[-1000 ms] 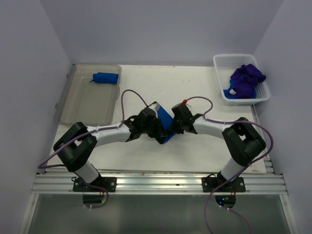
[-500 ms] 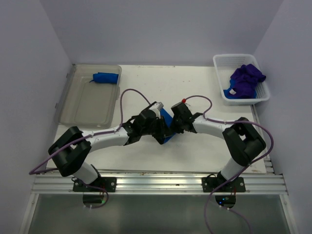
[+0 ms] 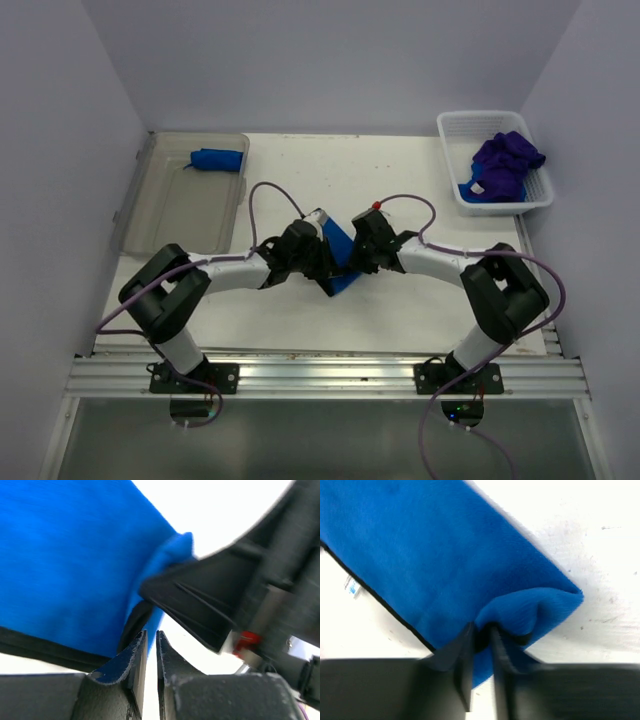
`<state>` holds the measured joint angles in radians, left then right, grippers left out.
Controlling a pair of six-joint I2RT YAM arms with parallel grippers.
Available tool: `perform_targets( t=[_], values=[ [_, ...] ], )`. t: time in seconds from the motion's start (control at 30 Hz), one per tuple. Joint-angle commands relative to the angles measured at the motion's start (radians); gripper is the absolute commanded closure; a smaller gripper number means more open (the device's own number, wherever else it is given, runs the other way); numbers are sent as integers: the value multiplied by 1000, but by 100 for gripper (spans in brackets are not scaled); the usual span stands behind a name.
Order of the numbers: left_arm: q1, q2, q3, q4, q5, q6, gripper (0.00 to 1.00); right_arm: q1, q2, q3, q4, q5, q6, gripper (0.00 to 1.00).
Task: Roll the towels
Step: Roll the towel
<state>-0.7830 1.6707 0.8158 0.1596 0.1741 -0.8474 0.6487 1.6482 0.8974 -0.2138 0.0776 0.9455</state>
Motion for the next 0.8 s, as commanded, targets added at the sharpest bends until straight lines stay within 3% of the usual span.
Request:
perform_targets(
  t=[0.0,0.07,0.2,0.3,0.47,0.77],
  values=[
    [24,44,22,23,-7,41,84,2,-73,29,-10,-24,-65,65],
    [27,67,28,21,-4,39,84,2,-90,50,-28,-22,-118,48],
    [27,86,33,9,7,33,86,2,-119,89,-99,17,-226,44],
    [27,86,29,-2,-2,28,86,2,-128,109,-125,37,-301,56],
    [27,83,25,-9,-4,19,86,2,-116,130,-153,50,-367,98],
    [30,70,28,-37,-12,28,86,2,-105,69,-141,67,-392,100]
  ],
)
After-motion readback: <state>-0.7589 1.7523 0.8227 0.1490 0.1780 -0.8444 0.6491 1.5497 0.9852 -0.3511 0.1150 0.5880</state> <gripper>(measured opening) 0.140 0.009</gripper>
